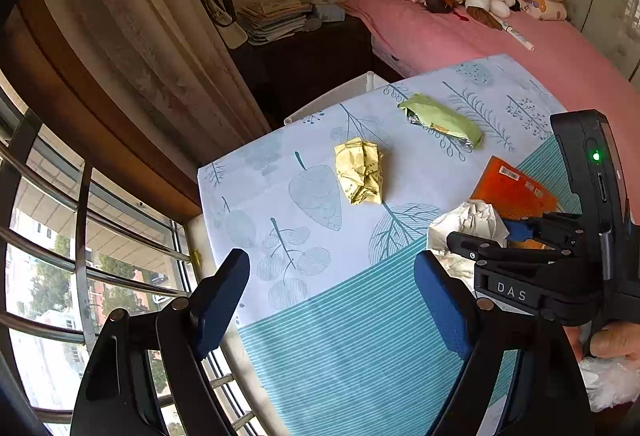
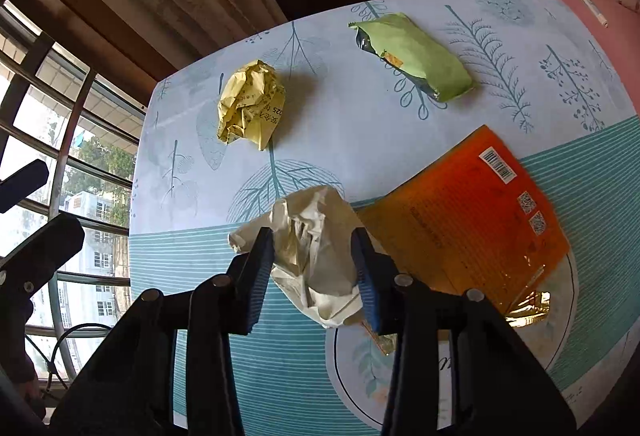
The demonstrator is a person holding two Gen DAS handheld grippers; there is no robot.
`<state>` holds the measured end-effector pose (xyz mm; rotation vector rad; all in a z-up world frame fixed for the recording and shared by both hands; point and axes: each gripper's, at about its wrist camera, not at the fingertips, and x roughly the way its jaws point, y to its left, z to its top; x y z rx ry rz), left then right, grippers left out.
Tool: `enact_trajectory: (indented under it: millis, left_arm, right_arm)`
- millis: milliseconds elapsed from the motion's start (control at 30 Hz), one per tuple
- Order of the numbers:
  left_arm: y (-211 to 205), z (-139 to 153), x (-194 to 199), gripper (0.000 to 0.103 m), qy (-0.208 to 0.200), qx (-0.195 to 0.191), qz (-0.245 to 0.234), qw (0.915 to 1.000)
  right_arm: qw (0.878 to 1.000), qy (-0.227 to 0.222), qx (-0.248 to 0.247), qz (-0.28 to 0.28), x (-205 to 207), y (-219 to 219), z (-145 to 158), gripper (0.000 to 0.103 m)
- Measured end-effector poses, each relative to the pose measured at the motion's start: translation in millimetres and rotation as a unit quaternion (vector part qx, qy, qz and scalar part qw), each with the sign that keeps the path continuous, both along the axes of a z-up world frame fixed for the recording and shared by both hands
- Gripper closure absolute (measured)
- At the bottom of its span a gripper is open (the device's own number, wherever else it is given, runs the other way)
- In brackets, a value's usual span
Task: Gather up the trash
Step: 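Grasp the crumpled white tissue paper with the right tool, then grasp the crumpled yellow paper with the left tool while the right tool holds the tissue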
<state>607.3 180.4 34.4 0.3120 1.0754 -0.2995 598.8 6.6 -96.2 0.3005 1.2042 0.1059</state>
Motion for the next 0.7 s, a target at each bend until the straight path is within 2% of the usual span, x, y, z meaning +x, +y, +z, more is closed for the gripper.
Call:
enact_trajectory:
  millis: [67, 133, 167, 333, 700]
  left_arm:
    - [2.5, -16.5, 19.3, 0.017, 0.011, -0.005, 0.003, 0.9999]
    - [1.8, -30.7, 30.4, 0.018, 0.018, -0.012, 0.008, 0.9997]
    - [2.3, -37.1, 39.0, 0.018, 0.021, -0.013, 0.01, 0.9996]
    - [-9.2, -60.8, 64.9, 0.02, 0.031, -0.029, 0.022, 0.9989]
    - [-45.3, -110.4, 122.3, 0.022, 0.045, -0.041, 0.06, 0.9963]
  right_arm:
    - [1.0, 0.001, 0.005, 0.001, 5.6, 3.1, -8.0, 0.079]
    - [1.0, -0.009, 0.016, 0.005, 5.6, 4.6, -7.1, 0.094]
    - [1.0, -0.014, 0.017, 0.007, 6.0, 6.5, -5.8, 0.095]
    - [0.999, -0.037, 0.011, 0.008, 12.2, 9.1, 0.0, 0.097]
    - [0.994, -0.075, 0.048, -0.059, 13.4, -29.6, 8.5, 0.097]
